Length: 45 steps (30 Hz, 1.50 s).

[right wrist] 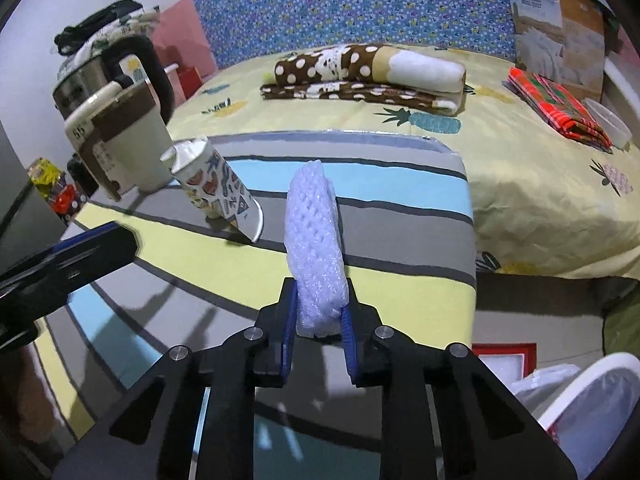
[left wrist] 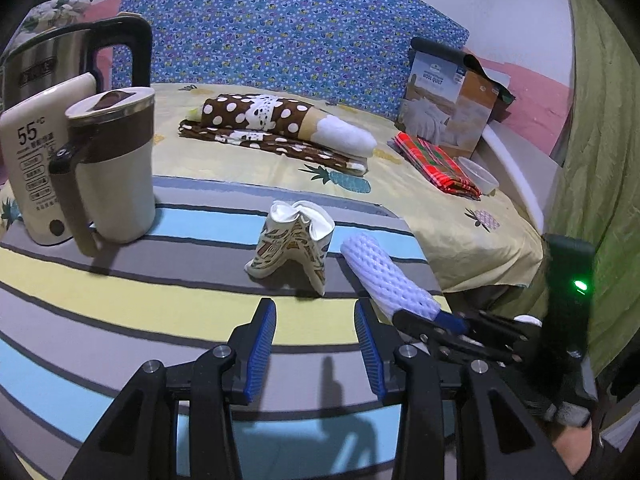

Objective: Collect trash
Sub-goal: 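Grasp the white mesh foam sleeve with the right tool, then grasp the patterned paper cup with the left tool while the right tool holds the sleeve, then carry the paper cup and foam sleeve over the bin with both tools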

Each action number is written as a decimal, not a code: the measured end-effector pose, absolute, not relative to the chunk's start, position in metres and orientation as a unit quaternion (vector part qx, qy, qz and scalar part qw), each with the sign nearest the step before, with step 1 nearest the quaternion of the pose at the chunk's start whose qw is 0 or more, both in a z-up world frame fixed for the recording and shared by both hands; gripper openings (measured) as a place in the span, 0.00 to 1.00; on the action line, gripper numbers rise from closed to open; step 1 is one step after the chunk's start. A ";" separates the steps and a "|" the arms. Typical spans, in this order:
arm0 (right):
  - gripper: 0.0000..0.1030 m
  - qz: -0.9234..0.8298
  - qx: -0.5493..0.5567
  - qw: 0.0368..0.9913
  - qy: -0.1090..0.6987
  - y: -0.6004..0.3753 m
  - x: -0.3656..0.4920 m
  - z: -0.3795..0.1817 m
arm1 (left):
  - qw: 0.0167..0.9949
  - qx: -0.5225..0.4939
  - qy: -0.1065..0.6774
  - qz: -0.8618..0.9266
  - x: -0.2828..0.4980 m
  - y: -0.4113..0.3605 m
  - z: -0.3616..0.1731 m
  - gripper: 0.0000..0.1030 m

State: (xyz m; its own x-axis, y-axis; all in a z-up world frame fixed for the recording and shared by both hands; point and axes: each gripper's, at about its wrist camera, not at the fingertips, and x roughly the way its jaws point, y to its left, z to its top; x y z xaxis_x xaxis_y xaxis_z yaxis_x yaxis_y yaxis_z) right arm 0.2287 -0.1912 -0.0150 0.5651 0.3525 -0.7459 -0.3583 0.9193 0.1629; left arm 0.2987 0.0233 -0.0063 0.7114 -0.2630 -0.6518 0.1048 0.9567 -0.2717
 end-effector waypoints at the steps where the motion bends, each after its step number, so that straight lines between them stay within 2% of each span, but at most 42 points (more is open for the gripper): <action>1: 0.21 0.201 0.001 0.886 0.419 -0.193 0.224 -0.013 | 0.919 -0.109 0.366 -0.099 0.302 0.021 -0.007 0.39; 16: 0.21 0.188 0.030 0.891 0.413 -0.219 0.222 -0.012 | 0.916 -0.121 0.378 -0.064 0.356 0.000 -0.029 0.39; 18: 0.21 0.188 0.032 0.891 0.413 -0.220 0.225 -0.013 | 0.915 -0.124 0.378 -0.059 0.361 0.000 -0.032 0.35; 22: 0.21 0.189 0.037 0.891 0.410 -0.224 0.221 -0.012 | 0.915 -0.120 0.382 -0.057 0.367 -0.002 -0.036 0.09; 29: 0.21 0.190 0.038 0.897 0.397 -0.228 0.211 -0.005 | 0.919 -0.104 0.374 -0.069 0.347 -0.006 -0.026 0.07; 45: 0.21 0.180 0.031 0.917 0.354 -0.244 0.146 0.028 | 0.928 -0.056 0.345 -0.133 0.232 -0.040 0.019 0.07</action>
